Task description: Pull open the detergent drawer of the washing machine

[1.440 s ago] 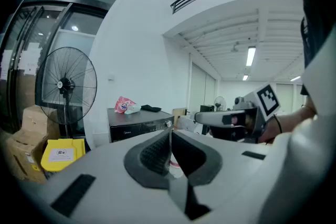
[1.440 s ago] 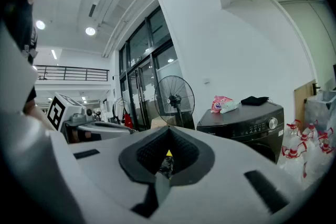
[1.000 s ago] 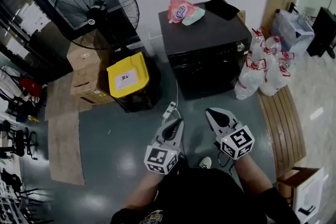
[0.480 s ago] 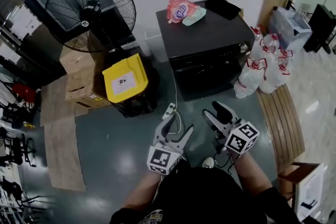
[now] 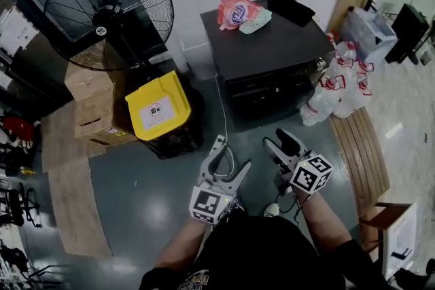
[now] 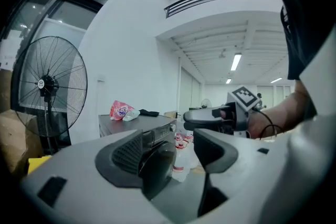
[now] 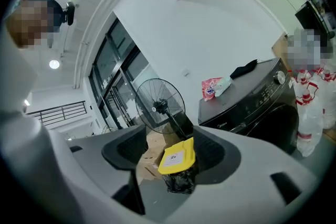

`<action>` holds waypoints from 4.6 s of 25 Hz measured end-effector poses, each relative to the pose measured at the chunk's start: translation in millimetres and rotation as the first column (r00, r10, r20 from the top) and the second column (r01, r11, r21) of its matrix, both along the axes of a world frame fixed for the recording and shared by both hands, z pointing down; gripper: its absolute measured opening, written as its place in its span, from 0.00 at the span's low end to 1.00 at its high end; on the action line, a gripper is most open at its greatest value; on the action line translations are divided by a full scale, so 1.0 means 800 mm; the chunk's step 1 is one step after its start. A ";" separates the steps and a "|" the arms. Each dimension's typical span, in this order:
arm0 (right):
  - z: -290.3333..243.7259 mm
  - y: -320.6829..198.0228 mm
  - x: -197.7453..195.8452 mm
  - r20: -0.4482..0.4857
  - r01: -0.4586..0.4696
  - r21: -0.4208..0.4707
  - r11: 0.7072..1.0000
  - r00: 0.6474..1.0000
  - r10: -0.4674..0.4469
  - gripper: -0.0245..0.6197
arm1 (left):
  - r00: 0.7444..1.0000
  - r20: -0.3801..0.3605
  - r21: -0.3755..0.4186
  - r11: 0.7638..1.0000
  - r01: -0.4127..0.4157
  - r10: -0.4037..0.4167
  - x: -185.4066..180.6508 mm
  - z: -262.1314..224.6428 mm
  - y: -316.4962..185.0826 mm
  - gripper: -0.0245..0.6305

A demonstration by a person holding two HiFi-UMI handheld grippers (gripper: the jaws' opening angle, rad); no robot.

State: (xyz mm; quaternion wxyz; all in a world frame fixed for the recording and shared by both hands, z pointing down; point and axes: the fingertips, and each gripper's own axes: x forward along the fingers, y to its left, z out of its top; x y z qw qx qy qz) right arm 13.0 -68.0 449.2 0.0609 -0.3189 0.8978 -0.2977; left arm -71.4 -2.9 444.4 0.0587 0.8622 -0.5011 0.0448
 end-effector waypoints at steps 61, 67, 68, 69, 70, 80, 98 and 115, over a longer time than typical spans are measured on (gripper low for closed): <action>0.280 -0.339 -0.087 0.323 -0.055 -0.647 0.761 0.883 0.339 0.85 | 0.999 -0.015 -0.180 0.983 -0.038 0.036 -0.071 0.097 -0.257 0.46; 0.281 -0.357 -0.098 0.354 -0.028 -0.637 0.770 0.877 0.324 0.81 | 0.999 -0.022 -0.193 0.981 -0.033 0.029 -0.067 0.104 -0.264 0.46; 0.281 -0.360 -0.099 0.360 -0.026 -0.637 0.771 0.874 0.326 0.80 | 0.999 -0.022 -0.185 0.982 -0.032 0.028 -0.066 0.107 -0.264 0.46; 0.282 -0.362 -0.099 0.365 -0.024 -0.633 0.774 0.872 0.326 0.78 | 0.999 -0.024 -0.185 0.982 -0.033 0.029 -0.065 0.108 -0.264 0.46; 0.283 -0.364 -0.100 0.368 -0.024 -0.628 0.778 0.871 0.325 0.79 | 0.999 -0.027 -0.193 0.980 -0.037 0.032 -0.063 0.107 -0.264 0.46; 0.283 -0.362 -0.098 0.372 -0.048 -0.615 0.787 0.862 0.344 0.77 | 0.999 -0.035 -0.202 0.979 -0.024 0.017 -0.070 0.100 -0.260 0.46; 0.287 -0.299 -0.064 0.366 -0.094 -0.618 0.781 0.845 0.391 0.77 | 0.998 -0.034 -0.193 0.980 -0.055 0.049 -0.068 0.082 -0.213 0.46; 0.286 -0.180 -0.008 0.385 -0.115 -0.609 0.785 0.822 0.419 0.77 | 0.988 -0.022 -0.170 0.973 -0.156 0.154 -0.029 0.079 -0.130 0.46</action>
